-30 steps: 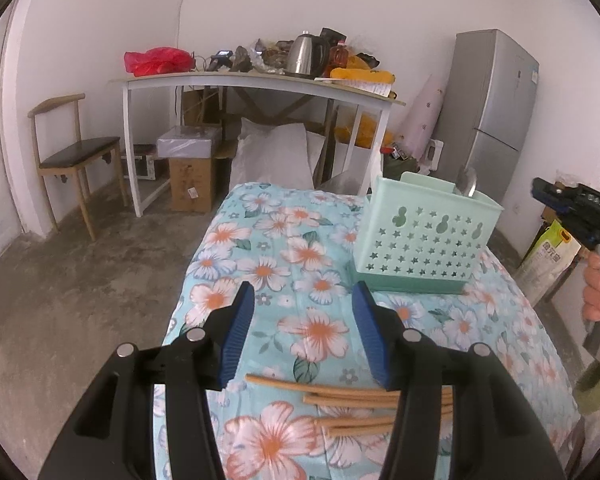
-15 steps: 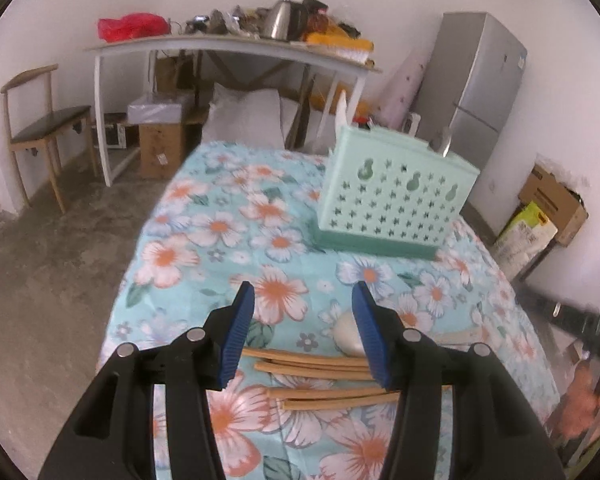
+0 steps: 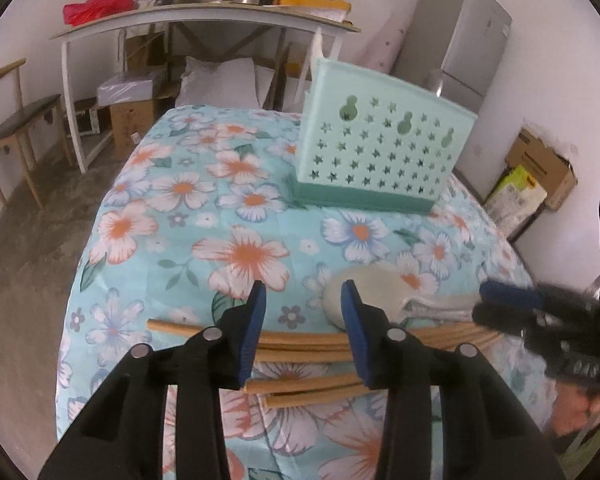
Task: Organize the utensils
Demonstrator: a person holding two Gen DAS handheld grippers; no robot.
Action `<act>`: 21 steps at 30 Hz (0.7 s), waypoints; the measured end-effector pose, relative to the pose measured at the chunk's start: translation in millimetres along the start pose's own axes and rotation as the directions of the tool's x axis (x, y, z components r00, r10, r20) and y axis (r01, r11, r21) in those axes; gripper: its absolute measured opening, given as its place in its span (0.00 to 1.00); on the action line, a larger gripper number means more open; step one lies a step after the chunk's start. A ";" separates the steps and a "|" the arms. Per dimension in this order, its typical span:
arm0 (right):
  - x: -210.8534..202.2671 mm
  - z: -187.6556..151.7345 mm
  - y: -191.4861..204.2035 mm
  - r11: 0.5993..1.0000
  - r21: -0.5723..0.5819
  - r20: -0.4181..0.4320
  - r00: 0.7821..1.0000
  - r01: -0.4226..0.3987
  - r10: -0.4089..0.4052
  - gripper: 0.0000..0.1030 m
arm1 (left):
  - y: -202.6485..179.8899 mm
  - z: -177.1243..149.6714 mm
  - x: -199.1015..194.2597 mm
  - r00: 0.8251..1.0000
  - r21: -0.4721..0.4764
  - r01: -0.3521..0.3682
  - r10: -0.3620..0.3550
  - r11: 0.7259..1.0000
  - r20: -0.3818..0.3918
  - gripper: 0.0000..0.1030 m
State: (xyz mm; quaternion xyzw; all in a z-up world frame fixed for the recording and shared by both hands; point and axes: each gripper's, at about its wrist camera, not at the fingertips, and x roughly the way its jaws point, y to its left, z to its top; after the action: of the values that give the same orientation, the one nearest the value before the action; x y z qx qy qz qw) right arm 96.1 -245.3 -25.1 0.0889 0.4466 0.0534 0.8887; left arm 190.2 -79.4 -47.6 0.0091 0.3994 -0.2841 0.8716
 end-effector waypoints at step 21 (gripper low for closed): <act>68.4 22.7 47.2 0.828 -0.553 -0.113 0.976 0.096 -0.189 0.36 | 22.5 -12.7 12.0 0.996 -0.039 -0.068 0.066 0.997 -0.056 0.36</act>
State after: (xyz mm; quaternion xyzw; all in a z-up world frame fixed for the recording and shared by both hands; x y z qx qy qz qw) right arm 154.3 -189.7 -55.7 -0.2054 0.4892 0.1184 0.8393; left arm 199.0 -63.3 -69.4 0.0125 0.4284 -0.2461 0.8693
